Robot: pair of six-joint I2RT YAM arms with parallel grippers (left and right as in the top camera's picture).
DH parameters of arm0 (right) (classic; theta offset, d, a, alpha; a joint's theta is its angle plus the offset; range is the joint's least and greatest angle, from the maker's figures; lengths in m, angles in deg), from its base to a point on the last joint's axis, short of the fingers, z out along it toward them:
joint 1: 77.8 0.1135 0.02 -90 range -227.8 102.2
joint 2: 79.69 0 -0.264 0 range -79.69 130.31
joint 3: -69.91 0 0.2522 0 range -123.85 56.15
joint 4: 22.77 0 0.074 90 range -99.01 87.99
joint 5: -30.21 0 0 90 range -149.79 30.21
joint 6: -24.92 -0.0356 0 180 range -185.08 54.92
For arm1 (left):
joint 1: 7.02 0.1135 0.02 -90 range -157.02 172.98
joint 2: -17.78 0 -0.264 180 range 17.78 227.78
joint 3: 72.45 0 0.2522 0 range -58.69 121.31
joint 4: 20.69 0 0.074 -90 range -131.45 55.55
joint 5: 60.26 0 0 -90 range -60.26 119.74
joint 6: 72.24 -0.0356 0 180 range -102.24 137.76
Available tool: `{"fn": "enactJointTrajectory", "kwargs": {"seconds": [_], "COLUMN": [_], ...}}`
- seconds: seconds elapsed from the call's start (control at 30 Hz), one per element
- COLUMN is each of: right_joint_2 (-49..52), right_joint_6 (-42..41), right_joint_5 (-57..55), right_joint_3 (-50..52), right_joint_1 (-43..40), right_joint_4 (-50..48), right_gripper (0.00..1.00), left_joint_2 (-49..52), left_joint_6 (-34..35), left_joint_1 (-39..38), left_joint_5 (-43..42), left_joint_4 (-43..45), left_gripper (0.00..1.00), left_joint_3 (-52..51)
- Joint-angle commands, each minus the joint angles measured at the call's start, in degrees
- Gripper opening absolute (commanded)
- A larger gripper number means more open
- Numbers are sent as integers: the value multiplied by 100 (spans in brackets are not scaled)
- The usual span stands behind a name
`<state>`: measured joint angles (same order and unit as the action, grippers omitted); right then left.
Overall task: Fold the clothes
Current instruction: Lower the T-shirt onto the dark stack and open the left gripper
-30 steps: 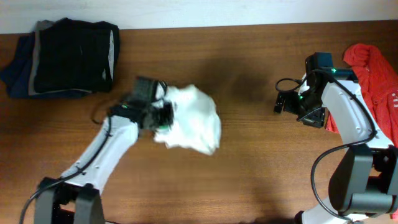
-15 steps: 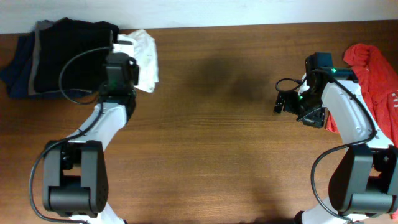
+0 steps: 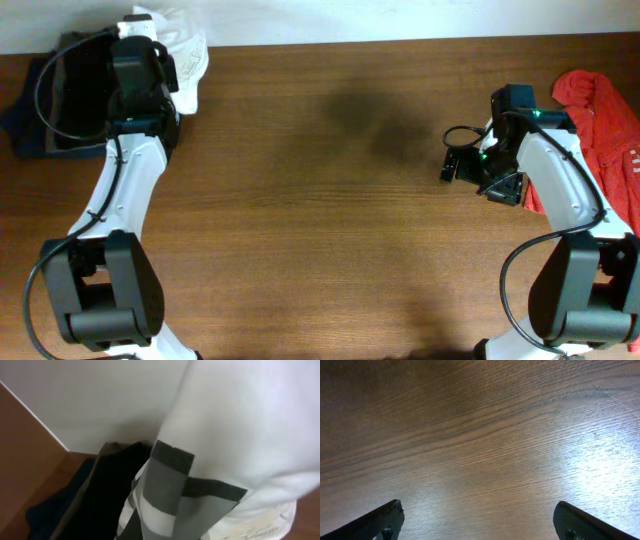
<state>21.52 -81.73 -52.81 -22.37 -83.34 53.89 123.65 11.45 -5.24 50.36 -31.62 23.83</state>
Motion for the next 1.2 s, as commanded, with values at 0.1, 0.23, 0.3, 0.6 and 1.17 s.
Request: {"fn": "enactJointTrajectory", "kwargs": {"seconds": [0.1, 0.23, 0.3, 0.6, 1.17], "right_joint_2": [-57, -57, -57, -57, -57], "right_joint_6": [-11, -11, -11, -11, -11], "right_joint_5": [31, 31, 31, 31, 31], "right_joint_3": [-2, -2, -2, -2, -2], "right_joint_1": [0, 0, 0, 0, 0], "right_joint_4": [4, 4, 2, 2, 4], "right_gripper": [99, 99, 99, 99, 99], "left_joint_2": [-22, 13, 214, 1567, 1801], "left_joint_6": [940, 999, 1019, 323, 411], "left_joint_1": [13, 223, 396, 1856, 1600], "left_joint_5": [227, 472, 474, 811, -538], "left_joint_4": [55, 9, -50, 1368, 380], "left_gripper": [1, 1, 1, 9, 1], "left_joint_3": [251, 251, 249, 251, 271]}}
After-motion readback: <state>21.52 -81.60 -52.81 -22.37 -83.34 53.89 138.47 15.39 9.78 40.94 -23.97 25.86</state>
